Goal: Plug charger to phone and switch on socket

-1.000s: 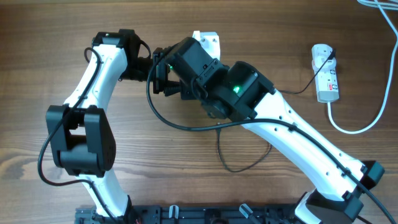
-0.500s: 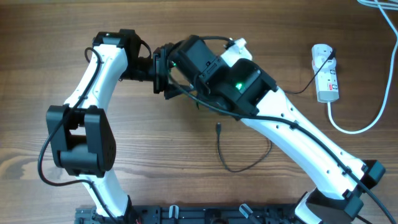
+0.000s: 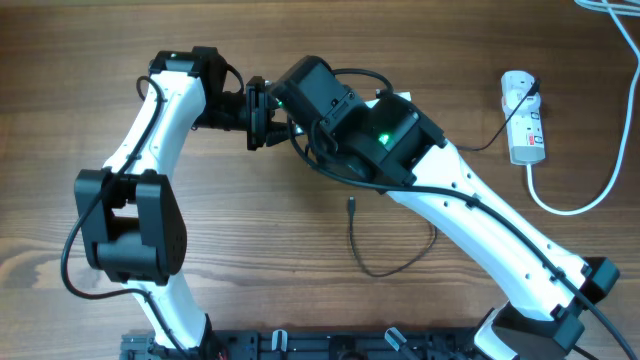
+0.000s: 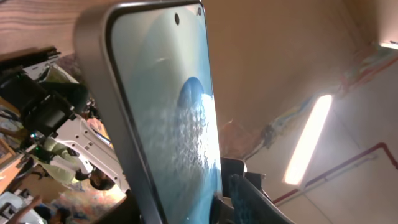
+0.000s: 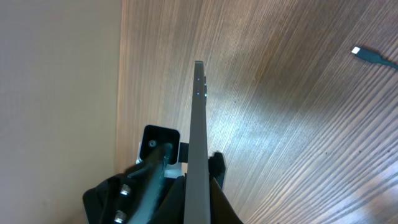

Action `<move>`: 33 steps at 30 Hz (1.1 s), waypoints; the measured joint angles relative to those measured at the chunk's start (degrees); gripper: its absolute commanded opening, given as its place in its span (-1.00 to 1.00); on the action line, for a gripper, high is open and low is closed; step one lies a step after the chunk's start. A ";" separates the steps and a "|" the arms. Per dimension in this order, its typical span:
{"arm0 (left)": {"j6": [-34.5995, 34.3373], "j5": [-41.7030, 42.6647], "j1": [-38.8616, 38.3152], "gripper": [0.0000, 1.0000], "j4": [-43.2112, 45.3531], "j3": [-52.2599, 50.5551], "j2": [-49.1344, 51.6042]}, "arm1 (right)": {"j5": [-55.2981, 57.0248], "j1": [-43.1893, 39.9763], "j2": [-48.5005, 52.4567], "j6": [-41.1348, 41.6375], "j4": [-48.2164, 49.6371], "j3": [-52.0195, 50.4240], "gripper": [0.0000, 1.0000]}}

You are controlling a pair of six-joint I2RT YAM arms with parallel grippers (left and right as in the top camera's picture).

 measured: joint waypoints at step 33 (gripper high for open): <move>-1.09 -0.70 -0.26 -0.92 -0.07 0.00 0.00 | -2.08 -0.33 0.00 -22.69 -0.57 0.07 0.99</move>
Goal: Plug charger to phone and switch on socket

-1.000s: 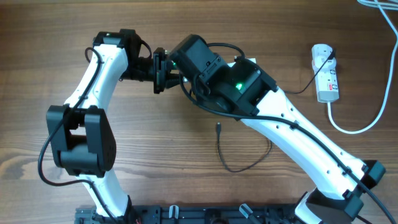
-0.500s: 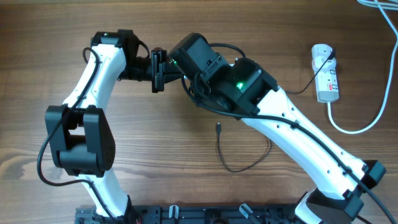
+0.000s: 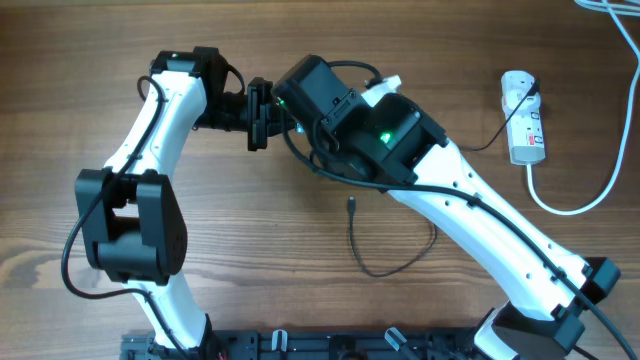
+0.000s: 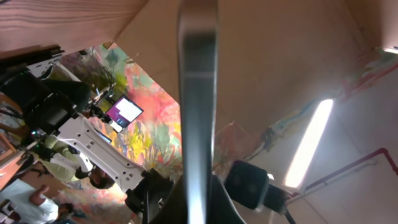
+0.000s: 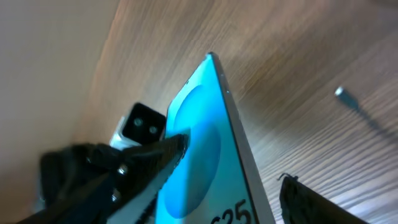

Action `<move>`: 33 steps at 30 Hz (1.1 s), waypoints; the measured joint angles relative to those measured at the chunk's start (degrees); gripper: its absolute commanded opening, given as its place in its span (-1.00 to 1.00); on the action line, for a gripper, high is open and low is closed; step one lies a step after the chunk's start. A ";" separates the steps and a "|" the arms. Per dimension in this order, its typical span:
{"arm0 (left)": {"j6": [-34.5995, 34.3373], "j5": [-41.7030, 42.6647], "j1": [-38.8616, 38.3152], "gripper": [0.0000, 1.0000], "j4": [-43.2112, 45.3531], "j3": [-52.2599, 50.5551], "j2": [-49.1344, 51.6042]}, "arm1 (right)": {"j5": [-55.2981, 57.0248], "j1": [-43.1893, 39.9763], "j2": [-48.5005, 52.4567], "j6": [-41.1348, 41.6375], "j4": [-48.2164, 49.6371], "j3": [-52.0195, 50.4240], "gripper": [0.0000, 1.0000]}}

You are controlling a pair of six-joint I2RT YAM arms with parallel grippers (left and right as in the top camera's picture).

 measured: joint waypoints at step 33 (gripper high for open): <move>1.03 -10.10 4.13 -0.92 14.84 0.00 0.00 | -19.61 -25.88 -0.02 -69.26 -13.64 -8.98 1.00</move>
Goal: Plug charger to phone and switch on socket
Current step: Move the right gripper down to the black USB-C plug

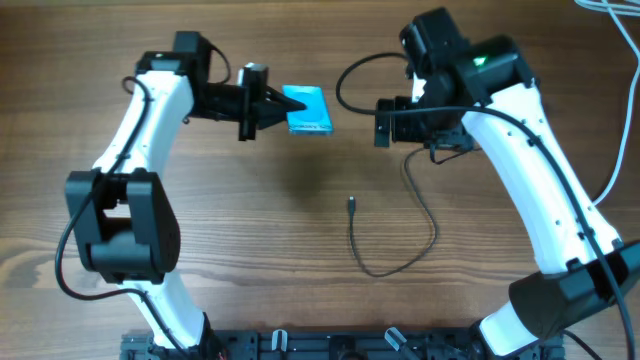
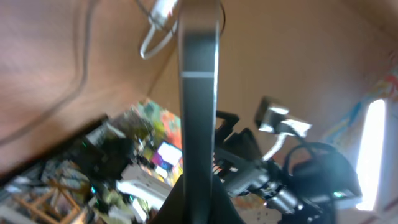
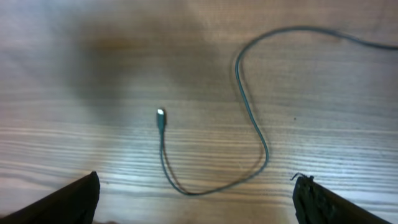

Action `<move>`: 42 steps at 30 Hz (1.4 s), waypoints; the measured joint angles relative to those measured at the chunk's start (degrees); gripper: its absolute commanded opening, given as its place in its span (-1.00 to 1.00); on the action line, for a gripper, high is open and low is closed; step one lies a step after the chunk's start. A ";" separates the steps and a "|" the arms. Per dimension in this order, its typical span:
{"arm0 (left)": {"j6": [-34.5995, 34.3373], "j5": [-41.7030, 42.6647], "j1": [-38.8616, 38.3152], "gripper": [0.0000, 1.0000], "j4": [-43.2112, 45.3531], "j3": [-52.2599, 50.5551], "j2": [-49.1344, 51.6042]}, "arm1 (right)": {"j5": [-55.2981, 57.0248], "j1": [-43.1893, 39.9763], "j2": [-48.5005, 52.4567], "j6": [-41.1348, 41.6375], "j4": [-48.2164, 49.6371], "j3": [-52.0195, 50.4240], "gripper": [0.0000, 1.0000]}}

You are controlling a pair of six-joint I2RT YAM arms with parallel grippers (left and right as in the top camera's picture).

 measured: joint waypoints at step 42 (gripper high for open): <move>0.00 -29.46 7.28 -0.92 0.35 0.00 0.00 | -0.39 15.45 10.14 18.99 31.82 -32.09 -0.10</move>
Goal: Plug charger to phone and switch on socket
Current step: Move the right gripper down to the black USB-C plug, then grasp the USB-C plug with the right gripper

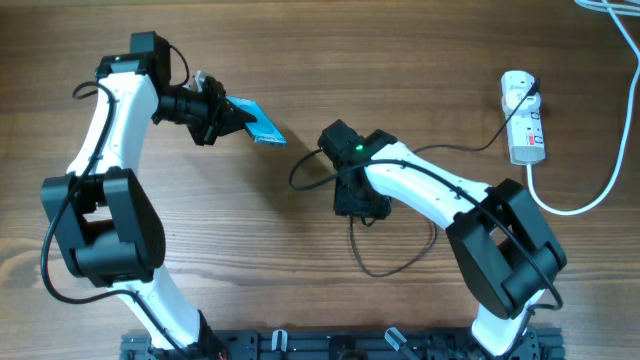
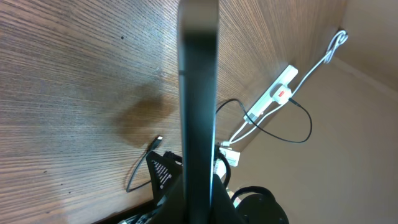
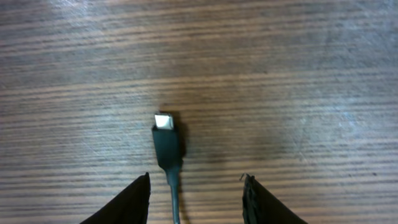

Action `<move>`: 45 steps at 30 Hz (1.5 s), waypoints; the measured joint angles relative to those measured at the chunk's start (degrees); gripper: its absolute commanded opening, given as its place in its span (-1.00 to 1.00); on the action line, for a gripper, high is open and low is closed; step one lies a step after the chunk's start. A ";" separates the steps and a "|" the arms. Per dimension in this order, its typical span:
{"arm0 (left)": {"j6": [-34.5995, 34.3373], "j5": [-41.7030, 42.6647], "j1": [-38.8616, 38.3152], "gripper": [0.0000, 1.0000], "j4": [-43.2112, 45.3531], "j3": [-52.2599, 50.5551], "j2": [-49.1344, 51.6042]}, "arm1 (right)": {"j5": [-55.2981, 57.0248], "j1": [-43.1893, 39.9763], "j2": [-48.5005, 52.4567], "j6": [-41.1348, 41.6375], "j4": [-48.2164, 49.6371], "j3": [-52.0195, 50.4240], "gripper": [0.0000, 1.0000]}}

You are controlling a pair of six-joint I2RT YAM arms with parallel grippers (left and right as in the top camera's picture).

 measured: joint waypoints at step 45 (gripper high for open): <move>0.00 -0.20 0.00 -0.92 -0.85 0.00 0.00 | 0.90 1.66 0.44 0.66 4.87 -2.62 -0.37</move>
